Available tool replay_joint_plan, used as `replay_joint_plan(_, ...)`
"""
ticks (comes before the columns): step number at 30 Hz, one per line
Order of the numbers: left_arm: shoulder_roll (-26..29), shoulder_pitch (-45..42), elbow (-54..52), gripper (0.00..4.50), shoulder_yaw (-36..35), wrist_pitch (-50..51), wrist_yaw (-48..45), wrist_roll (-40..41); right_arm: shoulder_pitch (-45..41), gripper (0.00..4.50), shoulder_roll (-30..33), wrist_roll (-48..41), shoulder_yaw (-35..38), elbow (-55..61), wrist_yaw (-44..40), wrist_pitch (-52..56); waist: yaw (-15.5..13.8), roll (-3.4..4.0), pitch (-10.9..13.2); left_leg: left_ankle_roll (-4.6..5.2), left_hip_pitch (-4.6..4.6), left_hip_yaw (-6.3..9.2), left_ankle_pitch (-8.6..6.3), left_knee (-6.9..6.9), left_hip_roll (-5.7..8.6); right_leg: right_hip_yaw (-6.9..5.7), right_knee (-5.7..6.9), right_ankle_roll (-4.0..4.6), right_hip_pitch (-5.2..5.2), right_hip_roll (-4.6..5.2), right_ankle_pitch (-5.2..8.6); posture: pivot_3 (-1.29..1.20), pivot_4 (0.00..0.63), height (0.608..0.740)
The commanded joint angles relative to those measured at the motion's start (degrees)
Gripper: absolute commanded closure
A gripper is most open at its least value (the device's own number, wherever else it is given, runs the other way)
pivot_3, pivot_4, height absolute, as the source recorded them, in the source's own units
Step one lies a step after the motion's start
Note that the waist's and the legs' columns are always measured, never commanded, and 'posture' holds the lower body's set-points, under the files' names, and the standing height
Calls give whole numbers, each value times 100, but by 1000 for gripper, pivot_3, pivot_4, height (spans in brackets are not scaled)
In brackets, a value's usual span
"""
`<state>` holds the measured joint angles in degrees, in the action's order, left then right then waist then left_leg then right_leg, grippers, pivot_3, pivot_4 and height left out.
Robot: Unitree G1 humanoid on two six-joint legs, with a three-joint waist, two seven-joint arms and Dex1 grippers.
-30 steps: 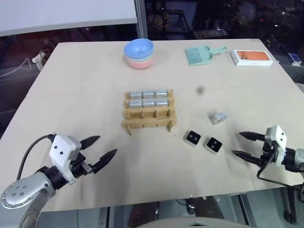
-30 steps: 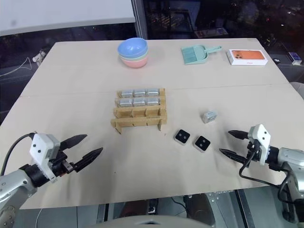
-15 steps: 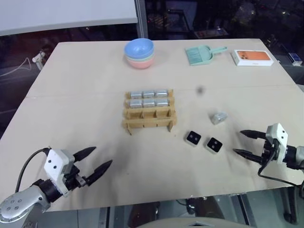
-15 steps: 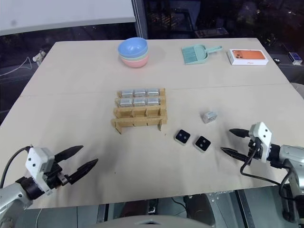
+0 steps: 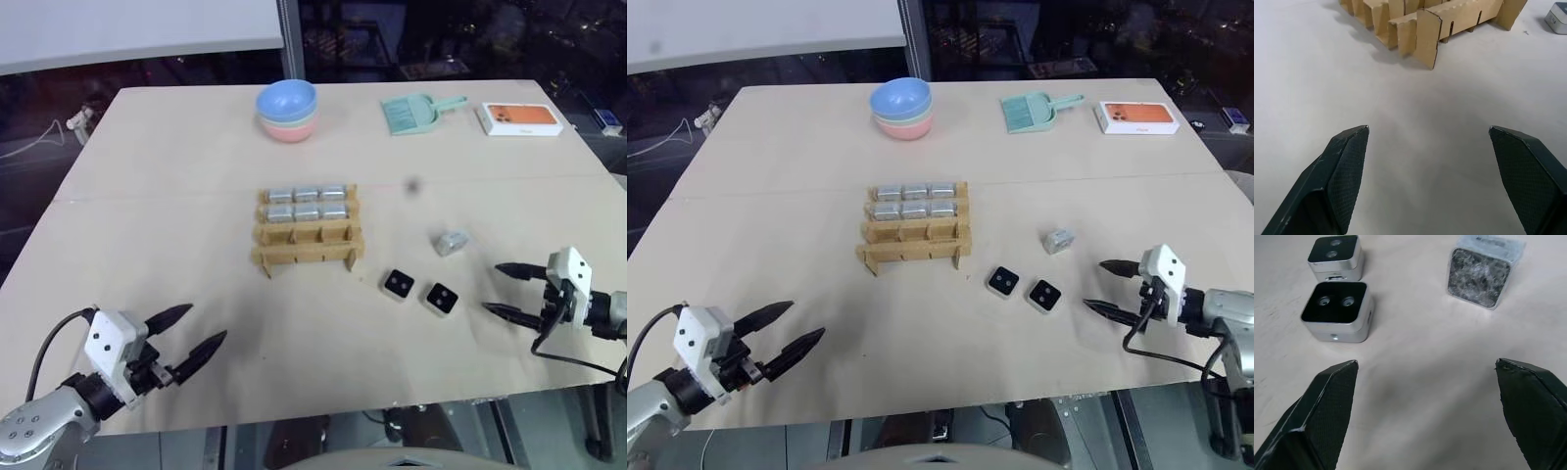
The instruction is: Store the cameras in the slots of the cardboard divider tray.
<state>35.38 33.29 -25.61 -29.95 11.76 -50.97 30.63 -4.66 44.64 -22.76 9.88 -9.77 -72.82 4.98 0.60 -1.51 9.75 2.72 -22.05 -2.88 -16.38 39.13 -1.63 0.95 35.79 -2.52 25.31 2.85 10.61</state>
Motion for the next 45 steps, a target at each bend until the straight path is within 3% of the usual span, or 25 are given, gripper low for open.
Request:
replay_joint_plan(1, 182, 7, -527, 418, -310, 115, -83, 341, -73, 30, 54, -194, -54, 361, -107, 265, -4, 0, 0, 0, -1, 0, 0, 0, 0, 0, 0, 0, 0, 0, 0, 0, 150, 740)
replay_joint_plan(9, 923, 206, -1299, 418, -1179, 880, -902, 1826, 443, 30, -331, -555, -334, 1462, 229, 981, -3, 3, 3, 0, -4, 5, 0, 0, -6, -5, 1, 0, 1, -1, 0, 0, 150, 740)
replay_joint_plan(15, 1349, -56, -1482, 418, -1379, 1156, -1253, 2361, 824, 30, -705, -354, -533, 2027, 903, 1053, 0, 11, 7, -1, 0, 0, 0, 1, -4, -2, 4, 0, 0, -2, 0, 0, 150, 740)
replay_joint_plan(20, 1470, -374, -1414, 418, -1212, 1259, -1362, 2437, 964, 30, -1156, -59, -687, 2306, 1651, 915, 2, 12, 8, -2, 0, 1, 0, 1, -4, -3, 5, 0, 1, -6, 0, 0, 150, 740)
replay_joint_plan(26, 1590, -672, -1228, 418, -1032, 1339, -1507, 2302, 1135, 30, -1277, 57, -753, 2423, 1893, 783, 3, 11, 8, -2, 0, -4, 1, 2, 3, 2, 4, 0, 0, -5, 0, 0, 150, 740)
replay_joint_plan(32, 1618, -870, -1147, 418, -905, 1427, -1543, 2243, 1176, 2547, -1240, 83, -735, 2444, 1947, 679, 3, 12, 9, -2, 2, -3, 1, 3, 4, 1, 5, 0, 0, -6, 0, 0, 150, 740)
replay_joint_plan(38, 1602, -1037, -1213, 418, -725, 1885, -1000, 2367, 933, 2532, -1160, 192, -659, 2397, 1941, 401, 3, 12, 9, -2, 1, -2, 1, 3, 4, 2, 5, 0, 0, -6, 0, 0, 150, 740)
replay_joint_plan(42, 1550, -1512, -1253, 418, -100, 2712, 358, 2359, -17, 2532, -935, 845, -952, 2103, 1639, -771, 31, 23, 16, -1, 12, -8, 1, 6, 6, 11, 9, -1, -7, -6, -1, 0, 150, 740)
replay_joint_plan(45, 1297, -2161, -1229, 418, 468, 3162, 1184, 2605, -805, 2532, -1110, 1107, -1288, 1764, 1582, -1293, 20, 20, 15, -1, 17, 4, 1, 6, 12, 3, 12, -1, -13, -13, -1, 0, 150, 740)
